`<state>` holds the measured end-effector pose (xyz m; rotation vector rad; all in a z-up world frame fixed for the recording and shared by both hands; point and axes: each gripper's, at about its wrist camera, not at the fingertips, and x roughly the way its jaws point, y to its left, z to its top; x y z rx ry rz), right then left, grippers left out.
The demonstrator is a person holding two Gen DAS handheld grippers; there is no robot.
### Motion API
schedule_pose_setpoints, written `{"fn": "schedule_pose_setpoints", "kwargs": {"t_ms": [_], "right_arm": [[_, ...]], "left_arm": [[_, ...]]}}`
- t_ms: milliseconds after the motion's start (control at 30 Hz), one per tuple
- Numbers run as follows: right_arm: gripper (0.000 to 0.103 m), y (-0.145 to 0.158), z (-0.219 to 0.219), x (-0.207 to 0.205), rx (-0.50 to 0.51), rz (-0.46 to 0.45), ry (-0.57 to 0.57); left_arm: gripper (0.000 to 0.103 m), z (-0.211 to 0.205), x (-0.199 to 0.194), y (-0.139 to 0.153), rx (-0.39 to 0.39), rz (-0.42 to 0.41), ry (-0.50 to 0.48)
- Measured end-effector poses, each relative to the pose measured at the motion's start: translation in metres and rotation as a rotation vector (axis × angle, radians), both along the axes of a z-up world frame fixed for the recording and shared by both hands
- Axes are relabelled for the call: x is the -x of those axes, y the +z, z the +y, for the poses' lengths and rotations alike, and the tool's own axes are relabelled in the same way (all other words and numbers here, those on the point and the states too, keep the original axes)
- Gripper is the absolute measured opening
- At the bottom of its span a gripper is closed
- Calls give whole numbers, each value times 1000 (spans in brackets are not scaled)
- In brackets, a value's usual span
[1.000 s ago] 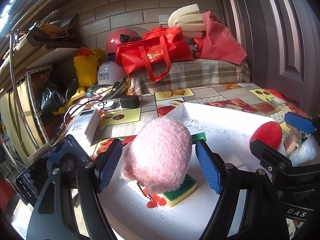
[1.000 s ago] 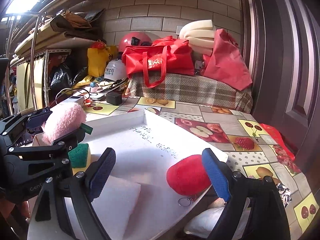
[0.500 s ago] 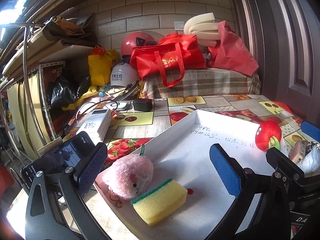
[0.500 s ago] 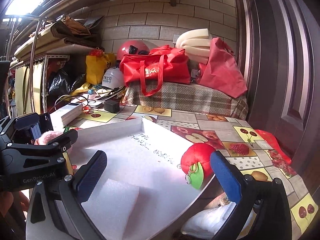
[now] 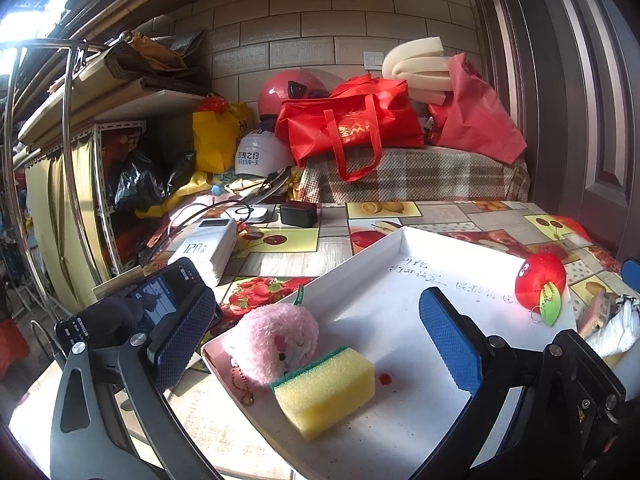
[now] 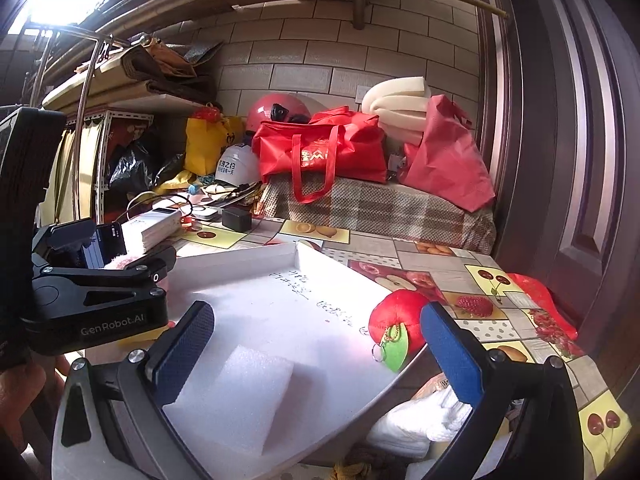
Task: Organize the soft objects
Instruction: 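Move the left tool toward the white foam stick while the right tool approaches the yellow tissue pack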
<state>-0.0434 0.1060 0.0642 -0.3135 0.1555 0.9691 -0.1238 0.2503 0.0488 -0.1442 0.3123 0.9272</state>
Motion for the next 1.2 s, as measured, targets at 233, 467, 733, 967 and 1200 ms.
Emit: {"fn": "schedule_pose_setpoints", "kwargs": {"t_ms": [233,467,733,967,1200], "right_arm": [[103,0,-13,18,19,-29,43],[103,0,-44,21,-1,26,76],[103,1,-112,-5,17,54,36],[103,-12,-157,-84,157,261,-19],[103,-26,-145,-92,267,325,78]], "left_arm": [[103,-11,7,0,12,-9,-11],[103,-39,8,1,2,10,-77],[103,-97,-3,1,11,29,-293],[103,-152,-35,0,-51,149,-528],[103,-177,-64,-13,-87,321,-672]]}}
